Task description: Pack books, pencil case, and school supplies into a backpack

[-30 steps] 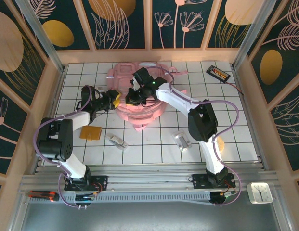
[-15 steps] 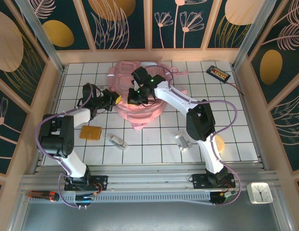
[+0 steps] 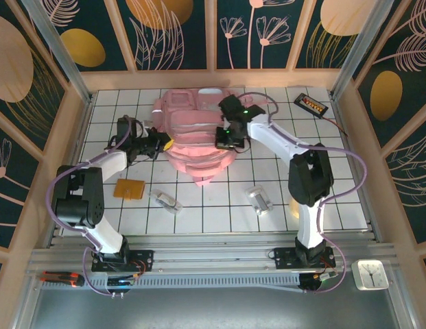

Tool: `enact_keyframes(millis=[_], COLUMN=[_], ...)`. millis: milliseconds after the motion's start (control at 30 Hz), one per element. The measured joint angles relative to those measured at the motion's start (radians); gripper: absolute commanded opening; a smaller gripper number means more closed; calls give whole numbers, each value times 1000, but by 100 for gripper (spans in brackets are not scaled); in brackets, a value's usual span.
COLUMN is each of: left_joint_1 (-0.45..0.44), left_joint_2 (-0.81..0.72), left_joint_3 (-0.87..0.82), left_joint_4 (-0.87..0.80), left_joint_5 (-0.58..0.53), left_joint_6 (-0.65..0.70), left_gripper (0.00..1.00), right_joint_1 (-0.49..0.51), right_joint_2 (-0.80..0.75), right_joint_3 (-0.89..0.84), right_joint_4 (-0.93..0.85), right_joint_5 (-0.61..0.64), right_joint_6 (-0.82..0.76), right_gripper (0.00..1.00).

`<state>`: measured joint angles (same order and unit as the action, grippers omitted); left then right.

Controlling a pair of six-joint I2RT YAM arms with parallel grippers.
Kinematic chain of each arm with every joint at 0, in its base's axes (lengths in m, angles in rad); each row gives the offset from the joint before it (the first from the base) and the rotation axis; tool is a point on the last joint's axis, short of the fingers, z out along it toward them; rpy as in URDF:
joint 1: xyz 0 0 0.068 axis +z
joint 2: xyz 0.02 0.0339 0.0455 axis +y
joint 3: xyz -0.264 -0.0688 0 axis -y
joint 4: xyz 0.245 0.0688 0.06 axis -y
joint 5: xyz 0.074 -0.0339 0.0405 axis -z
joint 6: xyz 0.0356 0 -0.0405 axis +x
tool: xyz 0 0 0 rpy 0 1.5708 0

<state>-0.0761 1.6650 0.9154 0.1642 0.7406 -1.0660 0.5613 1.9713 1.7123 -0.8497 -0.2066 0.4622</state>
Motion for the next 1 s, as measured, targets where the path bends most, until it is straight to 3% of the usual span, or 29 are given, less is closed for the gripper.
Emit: enact_keyframes(millis=[100,200,233,300,333,367,633,833,1000], left_joint_1=[19,24,28,38,42,46,58,42,-66], left_joint_2=[-4,-4,-4,-4,-4,-5,-145,-290,-290], left_joint_3=[3,18,26,47,58,68,29,-197,-336], left_joint_4=[-24,-47,-61,-81,-85,-87,-86,45,162], left_joint_5=[1,-5,-6,-9,-13,-16,-31,1,-19], left_joint_6=[26,44,50,64,69,73,77,-70,-217], left_gripper=[0,0,5,52,69,98,99,99,96], right_joint_1=[-52,-39,-33,-16,-9,0,77,136,172], right_joint_2=[1,0,0,0,1,1,13,43,66], right_joint_3=[0,3,3,5,5,6,47,110,134], right_joint_4=[5,6,6,7,8,8,16,33,40], right_joint_5=[-26,-30,-31,-37,-40,-45,-101,-136,-142], right_joint_6=[-23,-37,-38,-38,-38,-37,17,50,61], right_gripper=[0,0,0,0,0,0,0,0,0])
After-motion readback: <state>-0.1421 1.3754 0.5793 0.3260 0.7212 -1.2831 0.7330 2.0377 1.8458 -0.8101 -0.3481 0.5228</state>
